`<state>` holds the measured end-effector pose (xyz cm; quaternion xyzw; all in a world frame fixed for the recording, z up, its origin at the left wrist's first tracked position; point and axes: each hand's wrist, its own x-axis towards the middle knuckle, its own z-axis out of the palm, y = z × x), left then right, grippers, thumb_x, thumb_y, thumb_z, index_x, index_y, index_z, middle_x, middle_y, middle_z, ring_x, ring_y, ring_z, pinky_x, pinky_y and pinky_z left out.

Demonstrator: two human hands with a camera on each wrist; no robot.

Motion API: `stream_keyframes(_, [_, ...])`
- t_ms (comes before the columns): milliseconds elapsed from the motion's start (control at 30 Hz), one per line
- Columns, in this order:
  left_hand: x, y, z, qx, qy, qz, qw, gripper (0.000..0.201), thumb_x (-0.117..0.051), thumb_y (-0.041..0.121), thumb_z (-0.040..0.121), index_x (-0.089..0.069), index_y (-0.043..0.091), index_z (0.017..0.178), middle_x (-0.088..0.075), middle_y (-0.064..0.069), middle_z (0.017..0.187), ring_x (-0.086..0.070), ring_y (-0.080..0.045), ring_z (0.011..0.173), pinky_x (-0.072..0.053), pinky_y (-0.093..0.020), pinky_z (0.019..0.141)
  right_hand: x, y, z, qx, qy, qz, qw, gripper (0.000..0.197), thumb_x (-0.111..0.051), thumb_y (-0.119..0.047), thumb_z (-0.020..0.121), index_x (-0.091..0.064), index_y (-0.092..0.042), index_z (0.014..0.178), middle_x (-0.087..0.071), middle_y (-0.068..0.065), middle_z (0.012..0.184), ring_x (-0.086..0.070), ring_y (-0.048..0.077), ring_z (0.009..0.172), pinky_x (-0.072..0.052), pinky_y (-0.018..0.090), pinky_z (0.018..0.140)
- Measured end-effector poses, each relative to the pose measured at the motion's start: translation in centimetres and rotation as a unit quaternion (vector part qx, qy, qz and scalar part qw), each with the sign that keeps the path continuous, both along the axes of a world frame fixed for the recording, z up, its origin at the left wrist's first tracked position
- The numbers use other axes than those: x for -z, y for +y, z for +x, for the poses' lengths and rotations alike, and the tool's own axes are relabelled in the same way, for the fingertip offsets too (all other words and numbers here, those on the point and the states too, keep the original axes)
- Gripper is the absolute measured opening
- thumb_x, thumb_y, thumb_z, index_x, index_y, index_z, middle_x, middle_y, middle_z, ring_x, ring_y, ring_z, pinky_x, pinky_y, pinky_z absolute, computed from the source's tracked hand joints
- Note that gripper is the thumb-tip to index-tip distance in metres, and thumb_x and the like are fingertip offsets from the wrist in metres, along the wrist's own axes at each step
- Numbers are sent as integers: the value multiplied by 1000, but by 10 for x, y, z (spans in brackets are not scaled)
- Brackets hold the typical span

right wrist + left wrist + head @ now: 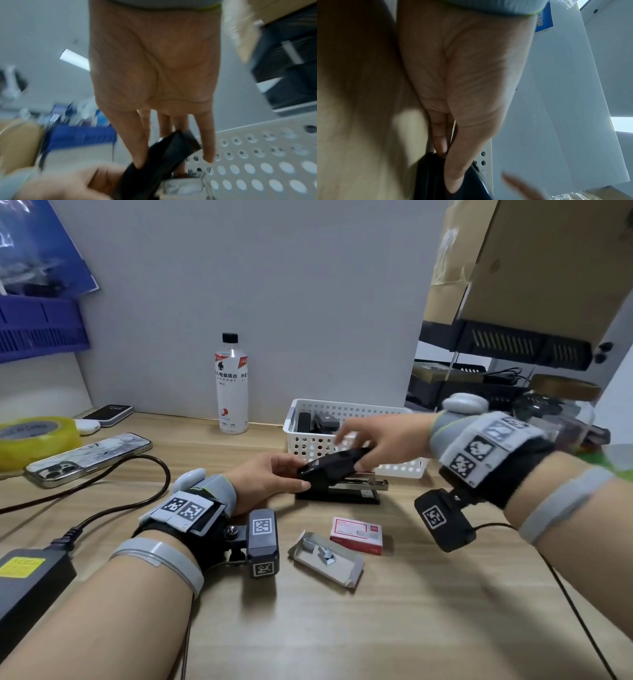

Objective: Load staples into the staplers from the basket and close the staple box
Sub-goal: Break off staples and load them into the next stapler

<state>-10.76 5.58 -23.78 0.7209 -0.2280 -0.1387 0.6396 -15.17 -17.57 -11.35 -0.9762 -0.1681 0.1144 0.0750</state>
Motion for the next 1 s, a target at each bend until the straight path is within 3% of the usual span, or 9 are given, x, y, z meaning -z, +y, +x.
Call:
stream_keyframes(200, [-3, -6, -4, -15, -23, 0, 1000, 29, -73, 1, 83, -72, 11, 111, -73, -12, 113, -68, -15, 98, -52, -21, 93, 44, -51, -5, 162, 105, 146, 970, 25, -69, -6, 90, -69, -20, 111, -73, 1, 103, -70, 16, 91, -62, 39, 84])
stream_keyframes(333, [-3, 0, -4, -26, -24, 8, 999, 28, -74, 5, 82, -75, 22, 104, -75, -7, 110, -69, -14, 98, -51, -21, 94, 65, -53, -6, 225, 116, 347, 903, 12, -67, -4, 93, -74, -3, 102, -72, 11, 82, -66, 17, 72, -62, 33, 68])
stream_keyframes(467, [-2, 10, 0, -43, -19, 9, 999, 29, -72, 3, 83, -74, 17, 109, -75, -5, 110, -69, -13, 99, -50, -21, 96, 76, -56, -7, 265, 111, 409, 866, 11, -63, -1, 95, -72, -4, 91, -70, 11, 77, -69, 15, 66, -58, 25, 55])
stream_keyframes(533, [0, 14, 2, -53, -16, 8, 998, 30, -72, 3, 84, -72, 13, 112, -75, -6, 111, -69, -13, 99, -50, -22, 97, 79, -58, -6, 284, 118, 459, 834, 13, -60, 2, 95, -70, -3, 89, -68, 12, 77, -73, 17, 65, -59, 25, 54])
stream_keyframes(633, [-1, 19, 3, -77, -21, 0, 997, 27, -70, 1, 85, -73, 15, 108, -77, 1, 102, -70, -7, 90, -52, -16, 88, 86, -61, -5, 295, 114, 510, 800, 10, -60, 2, 95, -68, -2, 91, -71, 14, 87, -76, 29, 88, -64, 31, 70])
stream_keyframes(733, [-3, 22, 4, -92, -22, 4, 995, 28, -69, 0, 86, -72, 15, 109, -77, 5, 97, -70, -4, 86, -52, -12, 79, 88, -61, -3, 300, 108, 515, 795, 8, -64, 0, 94, -69, -3, 89, -70, 16, 89, -72, 31, 99, -63, 33, 76])
stream_keyframes(867, [-5, 24, 3, -102, -11, 10, 995, 31, -73, 4, 83, -71, 13, 112, -76, -3, 103, -70, -12, 93, -54, -17, 79, 87, -59, -4, 310, 92, 514, 794, 4, -65, -2, 94, -66, -6, 93, -64, 6, 69, -66, 15, 56, -59, 26, 54])
stream_keyframes(933, [-8, 26, 0, -111, 7, -18, 994, 34, -79, 12, 76, -72, 12, 109, -75, -9, 104, -68, -19, 88, -56, -27, 80, 84, -58, -7, 300, 52, 488, 818, 6, -66, -3, 93, -63, -8, 92, -56, 1, 57, -51, 10, 42, -45, 20, 42])
stream_keyframes(1000, [-14, 29, -3, -129, 28, -58, 990, 42, -86, 27, 63, -72, 14, 100, -75, -6, 98, -61, -22, 72, -52, -35, 74, 75, -51, -15, 245, 22, 449, 859, 8, -67, -6, 91, -62, -10, 87, -50, 0, 59, -44, 9, 47, -40, 20, 44])
